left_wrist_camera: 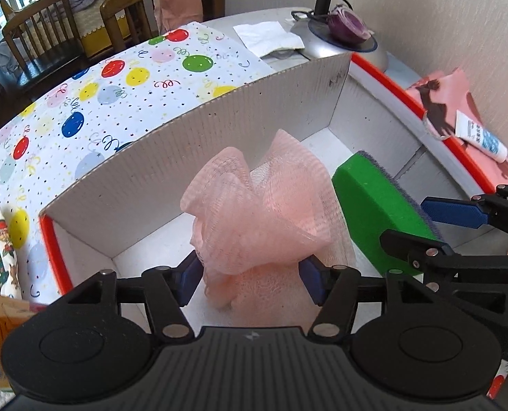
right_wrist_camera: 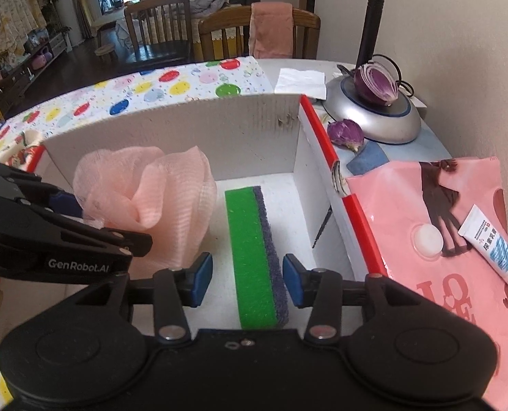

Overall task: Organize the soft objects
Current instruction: 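Open both tools to drop the puff and sponge into the shoebox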

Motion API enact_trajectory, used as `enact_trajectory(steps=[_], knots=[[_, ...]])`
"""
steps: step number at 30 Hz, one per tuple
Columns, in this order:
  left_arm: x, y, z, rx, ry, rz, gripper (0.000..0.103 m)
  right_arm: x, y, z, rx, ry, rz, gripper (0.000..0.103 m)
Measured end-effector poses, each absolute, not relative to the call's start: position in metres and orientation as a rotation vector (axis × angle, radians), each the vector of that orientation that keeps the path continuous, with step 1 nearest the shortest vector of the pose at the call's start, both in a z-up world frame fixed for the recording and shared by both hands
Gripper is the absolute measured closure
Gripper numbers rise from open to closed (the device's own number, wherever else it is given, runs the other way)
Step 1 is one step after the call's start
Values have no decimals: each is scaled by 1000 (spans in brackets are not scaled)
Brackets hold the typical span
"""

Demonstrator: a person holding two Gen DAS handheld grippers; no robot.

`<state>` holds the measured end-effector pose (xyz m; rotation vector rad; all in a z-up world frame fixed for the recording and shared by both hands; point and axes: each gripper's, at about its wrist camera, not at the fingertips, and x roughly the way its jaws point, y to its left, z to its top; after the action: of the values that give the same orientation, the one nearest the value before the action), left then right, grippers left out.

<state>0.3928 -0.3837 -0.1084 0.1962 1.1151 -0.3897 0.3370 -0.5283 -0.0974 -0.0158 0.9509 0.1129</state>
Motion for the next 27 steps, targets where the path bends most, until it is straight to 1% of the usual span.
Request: enact_trajectory(steps=[1, 7, 19, 27], knots=[[391, -382, -106, 187, 1110, -390, 42, 335, -528, -95, -10, 945, 117, 55], [371, -370, -84, 147, 1044, -413, 42, 320, -526, -74, 12, 894, 127, 50], [312, -330, -32, 93, 896, -449, 42, 276, -509, -33, 55, 793, 147, 41], [270, -284, -1, 65, 792, -444, 42, 245, -480, -8, 56, 731, 189, 39]])
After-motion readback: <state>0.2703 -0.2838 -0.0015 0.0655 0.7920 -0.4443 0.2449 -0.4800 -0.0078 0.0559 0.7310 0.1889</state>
